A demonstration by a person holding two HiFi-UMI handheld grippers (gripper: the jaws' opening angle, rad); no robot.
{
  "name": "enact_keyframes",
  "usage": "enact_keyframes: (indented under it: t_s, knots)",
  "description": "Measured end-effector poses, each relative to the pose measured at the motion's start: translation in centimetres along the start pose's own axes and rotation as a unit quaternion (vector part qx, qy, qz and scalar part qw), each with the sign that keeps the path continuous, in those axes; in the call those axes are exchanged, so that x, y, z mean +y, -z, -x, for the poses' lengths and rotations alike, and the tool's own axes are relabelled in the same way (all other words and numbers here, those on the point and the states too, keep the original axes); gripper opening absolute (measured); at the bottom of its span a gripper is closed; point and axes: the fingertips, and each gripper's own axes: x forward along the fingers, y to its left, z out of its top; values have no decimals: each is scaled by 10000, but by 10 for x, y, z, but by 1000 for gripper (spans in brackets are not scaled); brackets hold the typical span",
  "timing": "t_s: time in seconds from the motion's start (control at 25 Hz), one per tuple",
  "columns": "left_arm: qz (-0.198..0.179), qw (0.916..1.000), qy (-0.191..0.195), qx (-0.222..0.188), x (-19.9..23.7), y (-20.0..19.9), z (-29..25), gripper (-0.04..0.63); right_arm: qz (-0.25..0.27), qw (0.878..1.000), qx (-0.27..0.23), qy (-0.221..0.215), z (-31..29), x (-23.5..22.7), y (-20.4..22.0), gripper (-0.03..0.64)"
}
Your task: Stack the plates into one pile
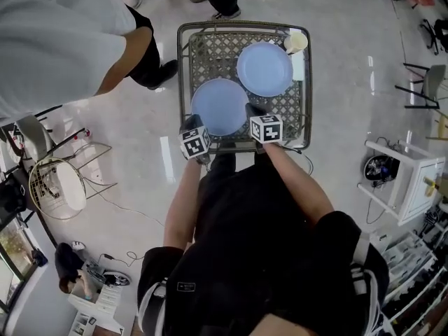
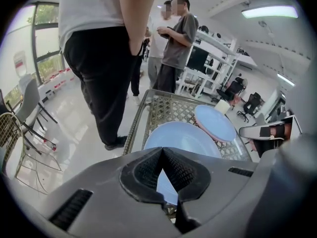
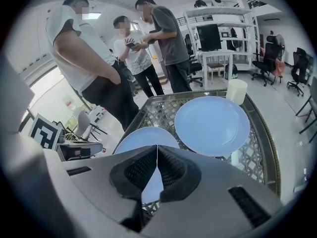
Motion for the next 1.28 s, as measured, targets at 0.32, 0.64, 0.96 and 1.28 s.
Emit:
enact_keyframes:
  t_s: [0.32, 0.64, 0.96, 1.28]
  knots:
    - [6, 9987, 237, 462, 10, 26, -23, 33, -181, 9970, 668, 340, -28, -10, 40, 76]
    - [-45, 9948, 355, 956, 18, 53, -40, 153, -451, 9909, 1103, 618, -38, -28, 74, 94]
    - [34, 9922, 340, 1202, 17, 63, -50, 158, -588, 9843, 1519, 687, -50, -43, 98, 94]
    - [152, 9896, 418, 1365, 16, 72, -59, 138, -806, 9805, 1707, 541, -58, -45, 110, 94]
